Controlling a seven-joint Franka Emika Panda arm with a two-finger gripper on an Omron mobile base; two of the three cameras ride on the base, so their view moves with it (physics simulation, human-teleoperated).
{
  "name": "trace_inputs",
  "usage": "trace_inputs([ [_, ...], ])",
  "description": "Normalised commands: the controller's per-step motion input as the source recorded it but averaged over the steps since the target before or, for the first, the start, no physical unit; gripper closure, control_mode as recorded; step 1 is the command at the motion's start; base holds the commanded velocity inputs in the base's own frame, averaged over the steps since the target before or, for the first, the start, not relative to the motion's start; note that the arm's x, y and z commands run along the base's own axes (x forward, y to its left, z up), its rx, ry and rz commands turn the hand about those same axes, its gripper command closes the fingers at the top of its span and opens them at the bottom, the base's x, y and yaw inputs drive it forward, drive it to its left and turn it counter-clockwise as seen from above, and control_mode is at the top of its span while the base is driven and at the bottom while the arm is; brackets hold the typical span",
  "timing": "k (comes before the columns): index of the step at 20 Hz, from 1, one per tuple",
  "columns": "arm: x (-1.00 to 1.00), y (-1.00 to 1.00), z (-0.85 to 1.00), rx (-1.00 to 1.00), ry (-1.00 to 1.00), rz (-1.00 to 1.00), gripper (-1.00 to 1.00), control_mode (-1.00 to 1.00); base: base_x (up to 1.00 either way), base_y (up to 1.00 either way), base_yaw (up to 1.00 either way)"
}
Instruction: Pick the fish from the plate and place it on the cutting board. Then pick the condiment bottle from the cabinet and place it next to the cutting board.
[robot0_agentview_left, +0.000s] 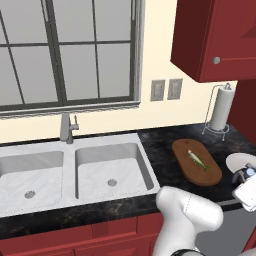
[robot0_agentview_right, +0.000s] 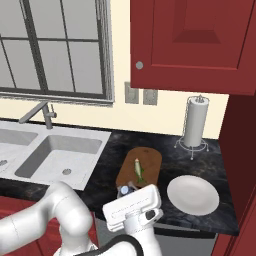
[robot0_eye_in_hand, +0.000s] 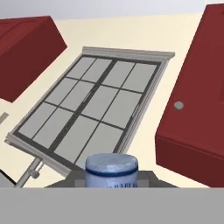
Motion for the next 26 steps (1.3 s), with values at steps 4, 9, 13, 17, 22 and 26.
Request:
trace_inputs([
  [4,0.16,-0.13,-0.10,-0.01,-0.06,0.00,1.00,-1.00,0.00,0.00,0.00],
  [9,0.11,-0.14,-0.09,0.00,-0.05,0.00,1.00,-1.00,0.00,0.00,0.00],
  [13,0.02,-0.14,-0.11,0.00,0.00,0.00,1.00,-1.00,0.00,0.00,0.00],
  [17,0.00,-0.09,-0.09,0.00,0.07,0.00,1.00,-1.00,0.00,0.00,0.00],
  [22,0.02,-0.02,-0.01,0.03,0.10,-0.01,1.00,-1.00,0.00,0.00,0.00],
  [26,0.09,0.00,0.00,0.05,0.08,-0.01,1.00,-1.00,0.00,0.00,0.00],
])
